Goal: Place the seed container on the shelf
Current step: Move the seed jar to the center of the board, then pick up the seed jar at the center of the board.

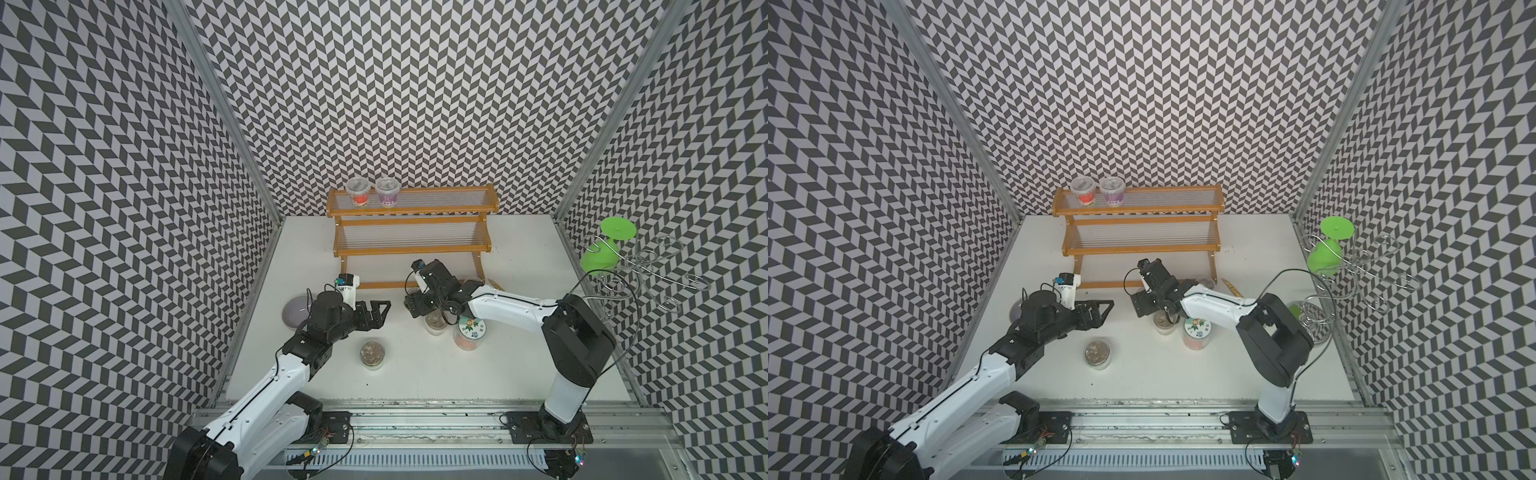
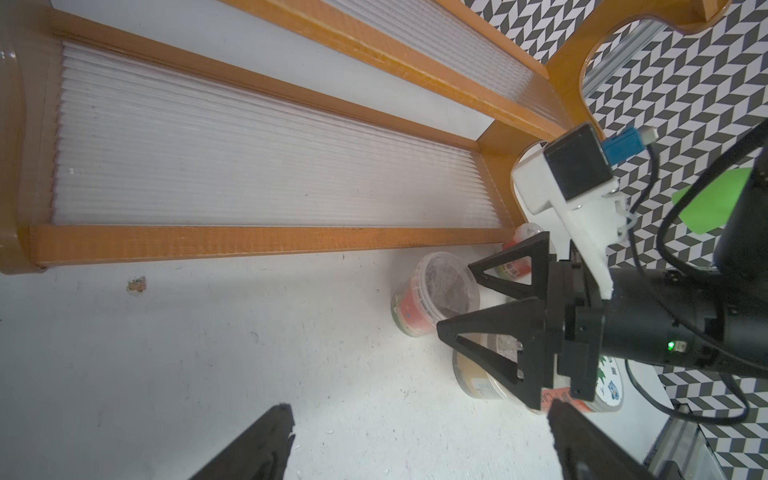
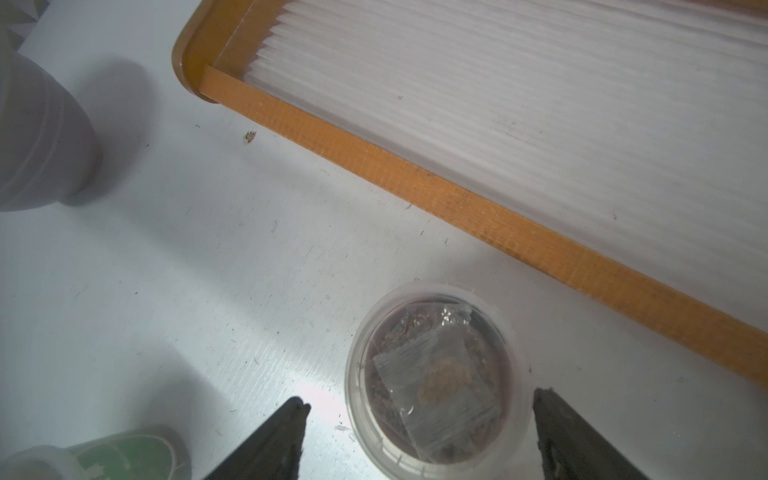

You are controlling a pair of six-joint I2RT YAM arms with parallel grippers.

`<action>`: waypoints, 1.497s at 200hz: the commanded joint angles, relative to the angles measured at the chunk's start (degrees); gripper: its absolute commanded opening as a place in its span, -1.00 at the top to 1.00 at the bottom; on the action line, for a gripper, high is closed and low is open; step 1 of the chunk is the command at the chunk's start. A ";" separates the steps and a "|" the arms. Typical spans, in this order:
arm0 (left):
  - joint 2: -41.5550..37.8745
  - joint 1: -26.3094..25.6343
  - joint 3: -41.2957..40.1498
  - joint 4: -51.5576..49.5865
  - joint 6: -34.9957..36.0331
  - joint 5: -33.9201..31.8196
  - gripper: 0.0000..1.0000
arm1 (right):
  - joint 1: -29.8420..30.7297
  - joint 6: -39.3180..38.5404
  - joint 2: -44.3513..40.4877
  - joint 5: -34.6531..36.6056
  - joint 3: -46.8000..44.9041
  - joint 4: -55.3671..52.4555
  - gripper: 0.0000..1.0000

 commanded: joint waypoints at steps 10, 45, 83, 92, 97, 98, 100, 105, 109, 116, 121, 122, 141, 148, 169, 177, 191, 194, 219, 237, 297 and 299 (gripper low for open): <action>0.73 -0.73 -0.14 1.98 -0.30 -1.17 -1.00 | 1.18 -0.14 -1.49 -4.18 -0.25 2.20 -0.71; 1.19 -1.25 0.46 1.22 -0.10 -2.54 -1.00 | 2.48 -0.88 -2.64 -6.65 -0.72 3.45 -0.70; -1.22 -1.45 0.63 -2.57 -1.03 -10.15 -1.00 | 3.52 -8.40 -5.58 -11.04 -2.63 5.70 -0.69; -2.15 -1.44 0.54 -3.67 -1.35 -12.40 -1.00 | 3.52 -10.94 -6.85 -9.09 -3.50 6.01 -0.70; -2.67 -1.45 0.56 -4.14 -1.31 -13.39 -1.00 | 3.52 -12.47 -7.74 -6.94 -4.21 6.51 -0.70; -2.81 -1.45 0.52 -4.22 -1.28 -13.52 -1.00 | 3.52 -12.92 -7.86 -6.52 -4.38 6.73 -0.70; -3.04 -1.41 0.49 -4.37 -1.22 -13.76 -1.00 | 3.52 -13.61 -8.21 -5.51 -4.87 7.10 -0.70; -3.46 -1.49 0.40 -4.60 -1.03 -14.29 -1.00 | 3.43 -15.62 -9.20 -3.18 -6.22 8.48 -0.70; -3.83 -1.49 0.29 -4.71 -0.81 -14.61 -0.99 | 3.37 -17.02 -10.09 -1.18 -7.67 10.36 -0.70; -4.39 -1.54 0.02 -4.65 -0.48 -14.85 -1.00 | 2.91 -18.84 -11.64 1.44 -10.58 14.68 -0.71; -4.67 -1.48 -0.21 -4.44 -0.19 -15.00 -1.00 | 2.35 -21.51 -12.62 0.60 -12.44 17.21 -0.71; -4.73 -1.51 -0.26 -4.33 -0.16 -15.02 -1.00 | 2.28 -22.23 -12.80 0.28 -12.85 17.75 -0.71; -4.89 -1.93 -1.21 -2.62 0.95 -14.96 -1.00 | -0.68 -30.28 -15.41 -6.50 -18.16 25.83 -0.73; -4.60 -2.22 -1.38 -2.23 1.31 -15.07 -1.00 | -2.30 -31.57 -15.55 -10.62 -19.14 27.78 -0.73; -3.25 -3.35 -1.32 -0.57 2.03 -16.40 -1.00 | -4.73 -38.09 -13.59 -19.42 -19.49 29.26 -0.74; -2.74 -3.92 -1.29 0.39 2.48 -16.75 -0.99 | -4.74 -40.37 -12.50 -20.59 -19.14 29.38 -0.74; -1.97 -4.76 -1.50 1.96 3.43 -17.22 -1.00 | -4.75 -41.83 -10.89 -21.42 -18.33 30.41 -0.74; -1.86 -4.86 -1.56 2.11 3.75 -17.40 -1.00 | -4.70 -41.84 -10.56 -21.50 -18.17 30.69 -0.74; -1.44 -5.19 -1.39 2.03 4.31 -18.21 -1.00 | -4.66 -42.05 -6.93 -22.35 -14.79 30.28 -0.74; -1.49 -5.15 -1.44 1.76 4.19 -17.96 -1.00 | -4.74 -41.93 -4.79 -22.36 -13.80 30.80 -0.75; -1.71 -5.15 -2.03 1.75 3.75 -17.34 -1.00 | -4.65 -40.91 -0.29 -25.63 -11.59 30.04 -0.90; -1.74 -5.19 -1.99 1.69 3.77 -17.36 -1.00 | -4.65 -40.77 -0.19 -25.62 -11.59 30.20 -0.92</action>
